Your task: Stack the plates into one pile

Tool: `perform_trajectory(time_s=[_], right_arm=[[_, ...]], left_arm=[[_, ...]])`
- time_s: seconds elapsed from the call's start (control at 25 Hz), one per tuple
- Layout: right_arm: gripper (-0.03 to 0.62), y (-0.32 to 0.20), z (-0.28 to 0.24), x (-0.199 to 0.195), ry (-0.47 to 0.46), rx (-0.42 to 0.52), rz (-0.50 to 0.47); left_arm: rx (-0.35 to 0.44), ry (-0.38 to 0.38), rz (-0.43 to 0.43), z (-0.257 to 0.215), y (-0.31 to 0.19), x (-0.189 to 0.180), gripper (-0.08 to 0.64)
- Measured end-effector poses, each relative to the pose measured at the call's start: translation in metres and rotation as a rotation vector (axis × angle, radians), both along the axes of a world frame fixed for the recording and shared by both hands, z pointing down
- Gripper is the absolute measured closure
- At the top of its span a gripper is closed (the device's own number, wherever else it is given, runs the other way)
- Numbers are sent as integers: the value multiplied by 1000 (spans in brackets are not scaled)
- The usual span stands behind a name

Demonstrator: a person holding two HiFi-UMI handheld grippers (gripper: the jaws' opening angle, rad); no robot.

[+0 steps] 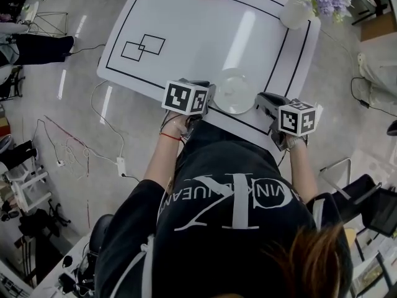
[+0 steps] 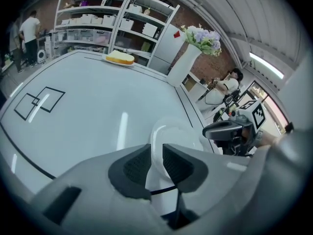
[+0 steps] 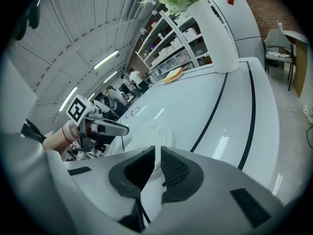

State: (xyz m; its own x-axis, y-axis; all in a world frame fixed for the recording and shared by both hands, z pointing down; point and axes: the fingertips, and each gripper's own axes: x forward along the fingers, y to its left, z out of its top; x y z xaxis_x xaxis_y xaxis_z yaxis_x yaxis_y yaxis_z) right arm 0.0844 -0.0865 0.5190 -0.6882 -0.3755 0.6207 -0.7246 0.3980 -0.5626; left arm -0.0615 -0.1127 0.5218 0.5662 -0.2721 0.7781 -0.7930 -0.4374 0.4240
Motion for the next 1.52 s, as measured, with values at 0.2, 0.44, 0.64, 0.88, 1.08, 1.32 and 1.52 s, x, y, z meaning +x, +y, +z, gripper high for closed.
perform_trajectory(time_s=[0.2, 0.44, 0.64, 0.88, 1.08, 1.32, 1.52], right_arm=[[583, -22, -20, 8, -51, 85, 55], [591, -51, -61, 19, -109, 267, 112], [592, -71, -100, 27, -77, 482, 120], [592, -85, -145, 23, -7, 734, 93], [592, -91, -175, 21, 32, 865, 93], [592, -92, -200, 20, 29, 972, 82], [592, -93, -212, 22, 20, 1004, 98]], left_arm=[[110, 42, -104, -20, -26, -17, 514], [327, 97, -241, -61, -61, -46, 549], [530, 107, -270, -99, -77, -59, 549], [701, 75, -256, -130, -83, -64, 549], [843, 46, -289, -161, -88, -72, 549], [975, 23, -324, -193, -90, -82, 549], [1035, 24, -338, -210, -91, -84, 549]])
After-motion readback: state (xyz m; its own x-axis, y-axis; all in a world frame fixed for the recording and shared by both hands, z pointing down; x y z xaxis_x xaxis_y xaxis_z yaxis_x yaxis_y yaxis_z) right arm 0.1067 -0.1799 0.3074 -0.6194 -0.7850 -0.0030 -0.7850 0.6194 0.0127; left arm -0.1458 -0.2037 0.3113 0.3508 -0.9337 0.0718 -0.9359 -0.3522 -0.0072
